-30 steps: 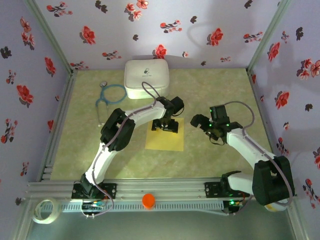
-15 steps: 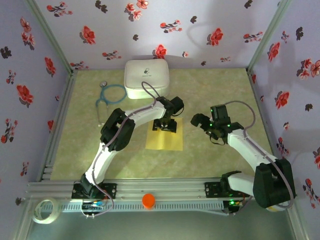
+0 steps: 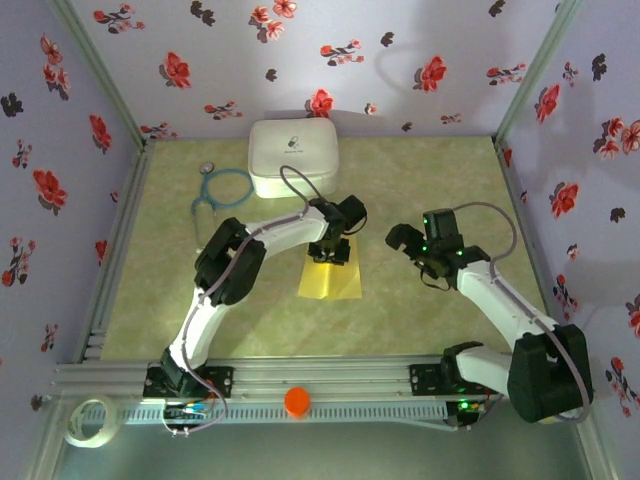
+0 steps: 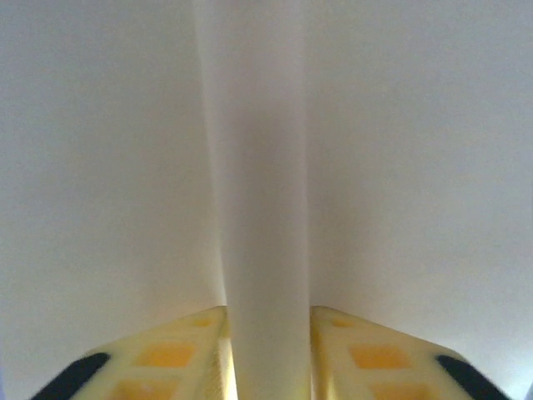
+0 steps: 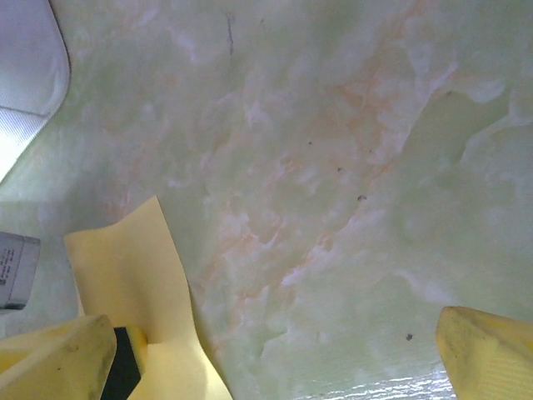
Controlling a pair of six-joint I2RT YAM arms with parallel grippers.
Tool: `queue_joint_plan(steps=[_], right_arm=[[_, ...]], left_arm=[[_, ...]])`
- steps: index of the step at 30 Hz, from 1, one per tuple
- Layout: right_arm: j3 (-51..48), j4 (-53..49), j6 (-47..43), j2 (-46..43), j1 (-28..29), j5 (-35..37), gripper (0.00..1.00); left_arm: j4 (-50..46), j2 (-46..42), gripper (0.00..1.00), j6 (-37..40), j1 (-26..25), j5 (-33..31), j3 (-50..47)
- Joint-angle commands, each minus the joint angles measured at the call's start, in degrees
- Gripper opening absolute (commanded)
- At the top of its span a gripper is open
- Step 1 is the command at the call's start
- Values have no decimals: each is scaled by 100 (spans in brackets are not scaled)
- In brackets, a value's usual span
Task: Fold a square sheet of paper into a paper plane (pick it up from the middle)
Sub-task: First fold the square sheet of paper in half at the center of the table.
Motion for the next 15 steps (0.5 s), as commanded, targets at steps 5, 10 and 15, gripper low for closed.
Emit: queue_joint_plan(steps=[5,10,15], right_arm=[[-327,-47,412,-667,-34,1006,99],[-700,535,24,-1162,-39,757,99],[-756,839,76,-1306,-50,552,99]], left_arm=[[669,-708,22,282,-16,310,-167],[1625,-1311,22,271,158,1161,-787],[3187,-1837,20,-273,601,2557,-1786]])
